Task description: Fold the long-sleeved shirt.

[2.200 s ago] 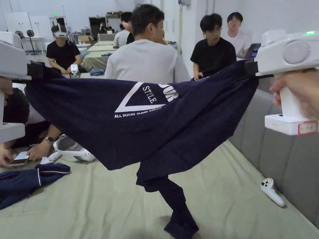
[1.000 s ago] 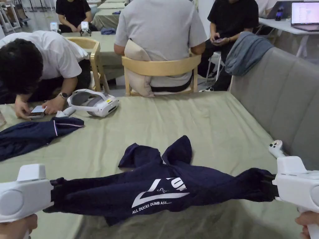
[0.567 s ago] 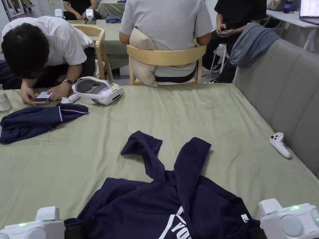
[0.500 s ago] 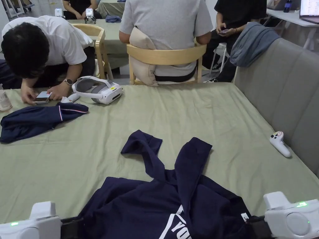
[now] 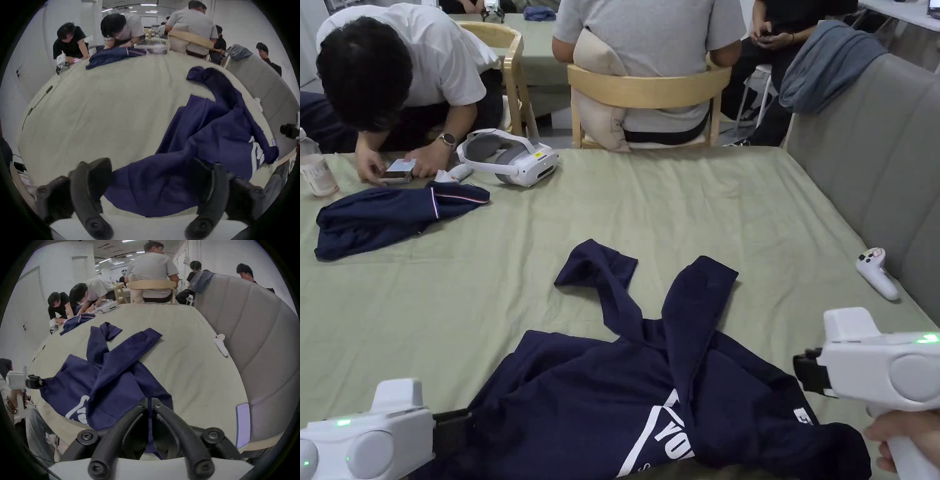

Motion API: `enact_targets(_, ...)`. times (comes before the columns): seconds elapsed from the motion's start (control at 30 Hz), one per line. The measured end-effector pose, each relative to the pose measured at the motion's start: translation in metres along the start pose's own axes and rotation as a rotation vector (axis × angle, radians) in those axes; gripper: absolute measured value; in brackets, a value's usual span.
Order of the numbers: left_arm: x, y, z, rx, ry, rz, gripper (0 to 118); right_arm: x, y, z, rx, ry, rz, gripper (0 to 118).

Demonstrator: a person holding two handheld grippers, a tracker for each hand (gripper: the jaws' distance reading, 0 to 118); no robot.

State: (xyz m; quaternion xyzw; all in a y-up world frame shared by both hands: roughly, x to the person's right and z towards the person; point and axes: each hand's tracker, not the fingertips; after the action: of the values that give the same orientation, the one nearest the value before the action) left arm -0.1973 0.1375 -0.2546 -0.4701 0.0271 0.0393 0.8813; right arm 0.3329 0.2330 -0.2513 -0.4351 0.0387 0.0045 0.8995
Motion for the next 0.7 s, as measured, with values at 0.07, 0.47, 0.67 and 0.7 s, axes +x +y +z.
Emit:
enact_targets(0.07, 0.000, -0.010, -0.021, -0.080, 0.038, -0.003, 85, -0.016, 0.016, -0.006, 0.018, 0.033, 0.031, 2)
enact_targets(0.47, 0.022, -0.016, 0.007, -0.029, -0.080, 0.029, 12, -0.154, 0.157, -0.156, -0.099, 0.225, 0.244, 84)
enact_targets(0.67, 0.018, -0.012, 0.008, -0.034, -0.092, 0.072, 12, -0.186, 0.137, -0.258, -0.352, 0.093, 0.261, 31)
enact_targets(0.7, 0.019, -0.010, 0.010, -0.036, -0.095, 0.068, 12, -0.186, 0.128, -0.262, -0.334, 0.055, 0.306, 31)
